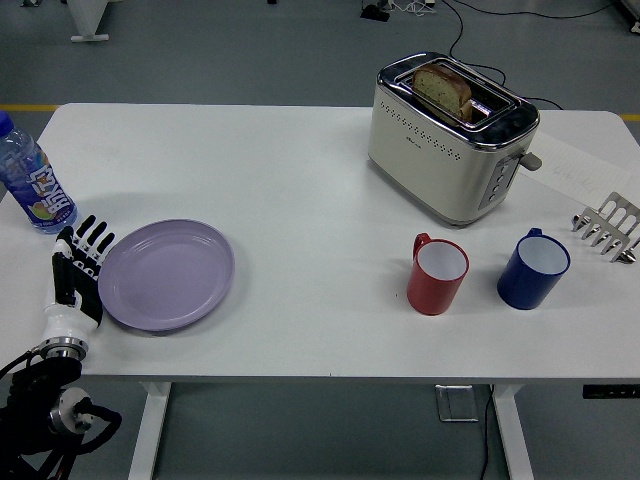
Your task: Push plate across desktop
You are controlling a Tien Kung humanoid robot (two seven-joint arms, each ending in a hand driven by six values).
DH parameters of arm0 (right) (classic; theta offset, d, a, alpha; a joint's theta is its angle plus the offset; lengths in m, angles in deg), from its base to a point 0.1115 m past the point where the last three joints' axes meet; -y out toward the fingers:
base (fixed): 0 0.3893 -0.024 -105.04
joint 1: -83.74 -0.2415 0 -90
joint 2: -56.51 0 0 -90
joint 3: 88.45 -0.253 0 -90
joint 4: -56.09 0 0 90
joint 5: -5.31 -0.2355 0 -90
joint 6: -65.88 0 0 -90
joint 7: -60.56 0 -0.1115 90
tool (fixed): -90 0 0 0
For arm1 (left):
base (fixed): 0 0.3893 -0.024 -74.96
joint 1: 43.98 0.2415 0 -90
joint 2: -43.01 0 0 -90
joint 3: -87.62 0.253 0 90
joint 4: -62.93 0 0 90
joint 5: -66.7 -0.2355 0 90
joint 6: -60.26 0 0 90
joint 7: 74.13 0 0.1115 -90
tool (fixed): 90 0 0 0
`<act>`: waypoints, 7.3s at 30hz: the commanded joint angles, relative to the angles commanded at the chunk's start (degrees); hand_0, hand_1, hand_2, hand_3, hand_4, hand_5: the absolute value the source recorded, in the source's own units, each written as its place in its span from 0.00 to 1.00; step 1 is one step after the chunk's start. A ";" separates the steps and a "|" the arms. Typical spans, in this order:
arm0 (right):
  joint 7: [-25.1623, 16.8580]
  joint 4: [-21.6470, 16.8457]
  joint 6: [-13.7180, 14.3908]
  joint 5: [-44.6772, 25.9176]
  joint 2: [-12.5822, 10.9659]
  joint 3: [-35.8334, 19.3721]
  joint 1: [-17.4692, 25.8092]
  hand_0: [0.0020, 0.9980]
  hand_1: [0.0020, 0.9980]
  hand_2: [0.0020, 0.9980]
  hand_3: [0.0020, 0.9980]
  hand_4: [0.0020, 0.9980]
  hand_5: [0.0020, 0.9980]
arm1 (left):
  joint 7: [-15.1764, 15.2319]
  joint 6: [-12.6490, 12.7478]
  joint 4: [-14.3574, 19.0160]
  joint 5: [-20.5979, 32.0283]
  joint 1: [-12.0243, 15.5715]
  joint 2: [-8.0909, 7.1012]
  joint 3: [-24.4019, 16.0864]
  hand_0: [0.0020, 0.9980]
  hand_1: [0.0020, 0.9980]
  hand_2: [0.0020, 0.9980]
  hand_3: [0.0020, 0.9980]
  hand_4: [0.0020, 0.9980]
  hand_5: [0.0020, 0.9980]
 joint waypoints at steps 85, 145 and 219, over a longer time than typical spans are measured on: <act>0.35 -0.12 -0.14 2.76 -0.51 -0.50 -0.26 0.59 0.53 0.61 0.60 0.36 0.55 | 1.18 -0.53 -0.26 4.42 -3.46 3.42 14.77 0.82 0.86 0.86 0.85 0.50 1.00; 0.30 -0.11 -0.22 2.80 -0.47 -0.56 0.00 0.59 0.53 0.61 0.60 0.37 0.55 | 1.63 0.68 3.06 4.87 -5.02 3.42 19.14 0.82 0.86 0.86 0.84 0.51 1.00; -0.45 0.00 0.25 0.12 -0.48 0.29 0.97 0.59 0.53 0.61 0.60 0.37 0.54 | -6.22 -1.13 7.78 19.07 1.61 -8.27 -11.58 0.81 0.82 0.81 0.80 0.53 1.00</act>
